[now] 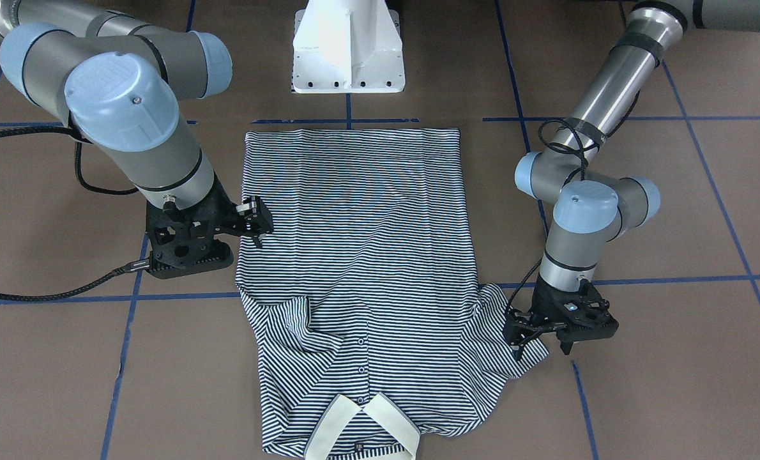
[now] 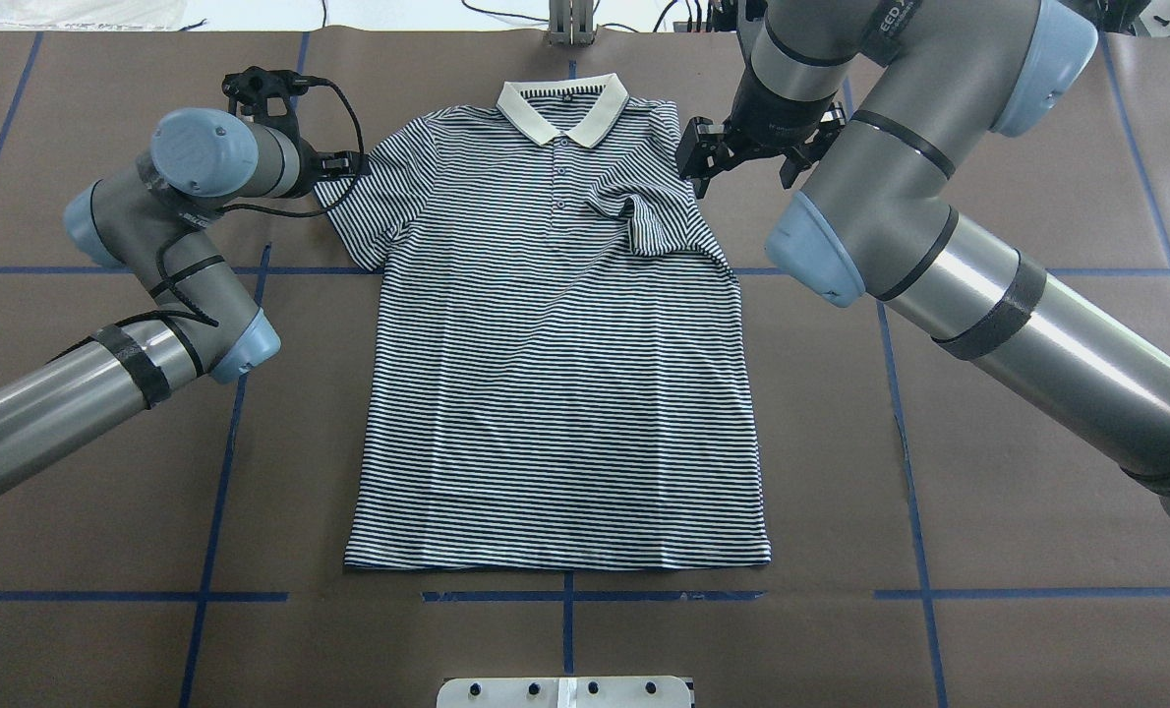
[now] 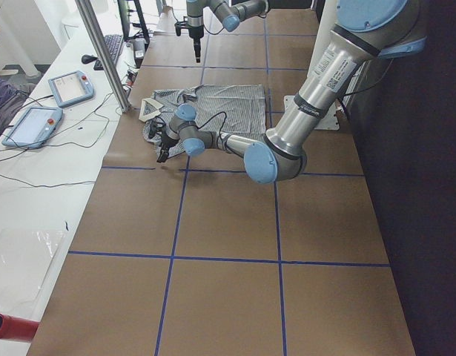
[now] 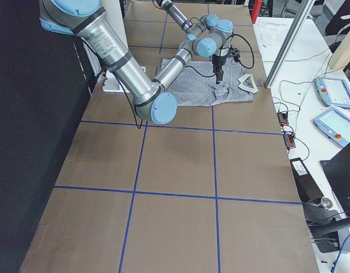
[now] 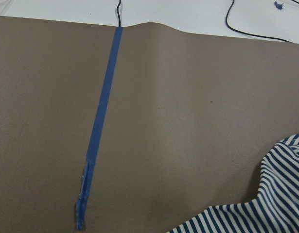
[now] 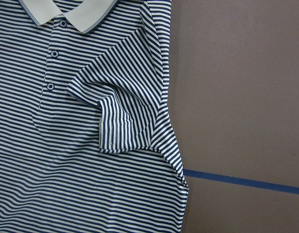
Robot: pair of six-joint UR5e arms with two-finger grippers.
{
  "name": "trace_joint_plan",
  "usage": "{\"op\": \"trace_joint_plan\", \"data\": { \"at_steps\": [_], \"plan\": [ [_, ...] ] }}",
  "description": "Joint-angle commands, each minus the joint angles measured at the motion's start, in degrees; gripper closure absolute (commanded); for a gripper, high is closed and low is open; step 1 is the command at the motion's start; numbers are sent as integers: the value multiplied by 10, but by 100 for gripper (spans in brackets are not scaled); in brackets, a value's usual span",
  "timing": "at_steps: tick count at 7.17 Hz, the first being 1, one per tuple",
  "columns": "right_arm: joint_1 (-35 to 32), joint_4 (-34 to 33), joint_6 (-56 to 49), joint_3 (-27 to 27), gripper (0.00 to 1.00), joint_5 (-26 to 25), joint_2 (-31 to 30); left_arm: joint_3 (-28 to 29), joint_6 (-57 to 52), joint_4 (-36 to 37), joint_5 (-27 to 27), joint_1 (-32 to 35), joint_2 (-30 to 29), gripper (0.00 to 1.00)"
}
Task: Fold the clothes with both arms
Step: 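Position the left gripper above the sleeve nearest it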
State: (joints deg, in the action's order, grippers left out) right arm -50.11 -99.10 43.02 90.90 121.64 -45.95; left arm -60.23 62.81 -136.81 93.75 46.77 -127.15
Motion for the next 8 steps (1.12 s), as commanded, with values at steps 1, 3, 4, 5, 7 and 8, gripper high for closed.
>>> {"op": "trace_joint_plan", "data": {
  "at_steps": [1, 3, 4, 5, 7, 8],
  "plan": [
    [1, 21, 0, -13, 0, 0, 2, 1, -36, -2, -1, 1, 0, 6],
    [0, 22, 0, -16, 0, 1, 2, -1, -41, -2, 0, 0, 2, 6],
    [0, 22, 0, -16, 0, 1, 3, -1, -41, -1, 0, 0, 3, 8],
    [1, 22, 0, -16, 0, 1, 2, -1, -41, -1, 0, 0, 2, 14],
    [1, 22, 0, -16, 0, 1, 3, -1, -41, 0, 0, -1, 1, 18],
    [1, 22, 0, -16, 0, 1, 3, 0, -40, 0, 0, -1, 1, 18]
  ]
}}
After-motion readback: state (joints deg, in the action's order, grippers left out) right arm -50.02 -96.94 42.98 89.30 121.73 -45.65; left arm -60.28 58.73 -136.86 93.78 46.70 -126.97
